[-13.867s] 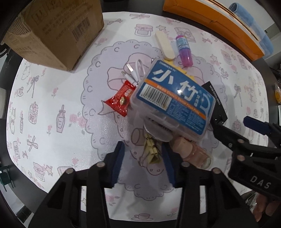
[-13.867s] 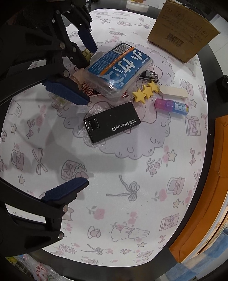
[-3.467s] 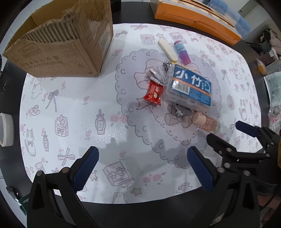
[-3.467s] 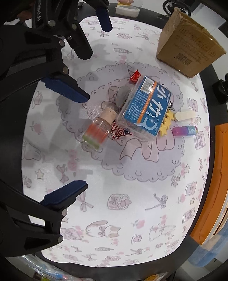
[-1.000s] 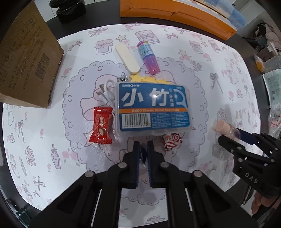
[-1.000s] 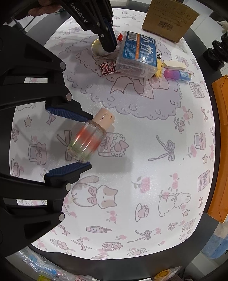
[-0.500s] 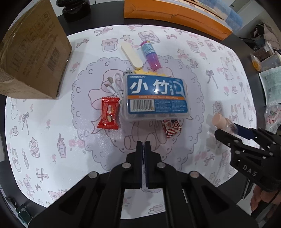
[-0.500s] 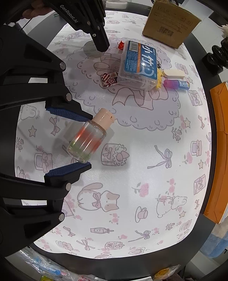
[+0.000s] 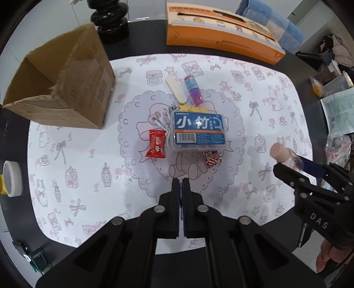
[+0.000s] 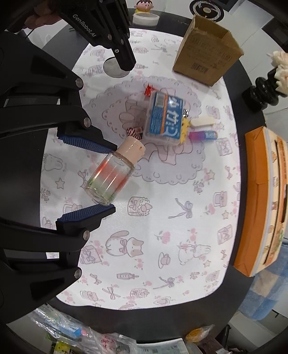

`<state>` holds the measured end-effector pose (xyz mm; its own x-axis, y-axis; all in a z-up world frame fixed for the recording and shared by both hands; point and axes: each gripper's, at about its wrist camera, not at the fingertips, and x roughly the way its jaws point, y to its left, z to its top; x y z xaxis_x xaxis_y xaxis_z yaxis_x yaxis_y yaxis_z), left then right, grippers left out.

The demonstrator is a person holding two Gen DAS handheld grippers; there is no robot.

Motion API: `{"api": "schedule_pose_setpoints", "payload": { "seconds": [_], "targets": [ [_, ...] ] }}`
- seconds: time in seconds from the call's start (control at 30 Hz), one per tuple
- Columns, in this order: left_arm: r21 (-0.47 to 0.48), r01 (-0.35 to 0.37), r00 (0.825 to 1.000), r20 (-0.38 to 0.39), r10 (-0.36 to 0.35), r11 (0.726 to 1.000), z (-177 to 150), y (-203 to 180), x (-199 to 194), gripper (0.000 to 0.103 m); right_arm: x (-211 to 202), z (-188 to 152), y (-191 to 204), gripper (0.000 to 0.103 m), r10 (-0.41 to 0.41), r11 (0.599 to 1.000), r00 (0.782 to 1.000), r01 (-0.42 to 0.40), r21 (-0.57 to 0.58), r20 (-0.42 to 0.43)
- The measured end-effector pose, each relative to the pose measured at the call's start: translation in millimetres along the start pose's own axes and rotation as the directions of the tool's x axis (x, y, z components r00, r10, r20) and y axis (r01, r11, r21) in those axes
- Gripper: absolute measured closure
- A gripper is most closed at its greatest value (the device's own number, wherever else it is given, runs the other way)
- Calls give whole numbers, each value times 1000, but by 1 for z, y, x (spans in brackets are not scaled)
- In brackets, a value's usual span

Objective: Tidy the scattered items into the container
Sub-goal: 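Lift the bottle with the right tool while the left gripper reaches beside the blue floss box, then carry the glass bottle with the right tool over the cardboard box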

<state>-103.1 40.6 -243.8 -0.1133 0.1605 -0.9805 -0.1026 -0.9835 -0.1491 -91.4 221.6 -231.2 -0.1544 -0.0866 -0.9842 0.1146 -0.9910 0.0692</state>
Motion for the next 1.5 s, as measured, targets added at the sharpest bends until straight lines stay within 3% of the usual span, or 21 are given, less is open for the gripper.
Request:
{"api": "schedule_pose_setpoints", "payload": {
  "seconds": [0.2, 0.6, 0.8, 1.5],
  "targets": [
    [-10, -4, 999, 34, 4, 1000, 0, -1, -49, 101, -35, 18, 26, 54, -2, 1000, 999, 3, -19, 42],
    [28, 16, 992, 123, -19, 999, -9, -1, -145, 101, -140, 9, 57, 54, -7, 1000, 990, 11, -25, 140],
    [35, 26, 990, 140, -30, 999, -14, 6, -163, 101, -171, -2, 73, 54, -20, 1000, 986, 23, -18, 168],
    [36, 56, 981, 181, -62, 998, -20, 43, -198, 101, -185, -2, 121, 54, -24, 999, 982, 30, -31, 186]
  ]
}}
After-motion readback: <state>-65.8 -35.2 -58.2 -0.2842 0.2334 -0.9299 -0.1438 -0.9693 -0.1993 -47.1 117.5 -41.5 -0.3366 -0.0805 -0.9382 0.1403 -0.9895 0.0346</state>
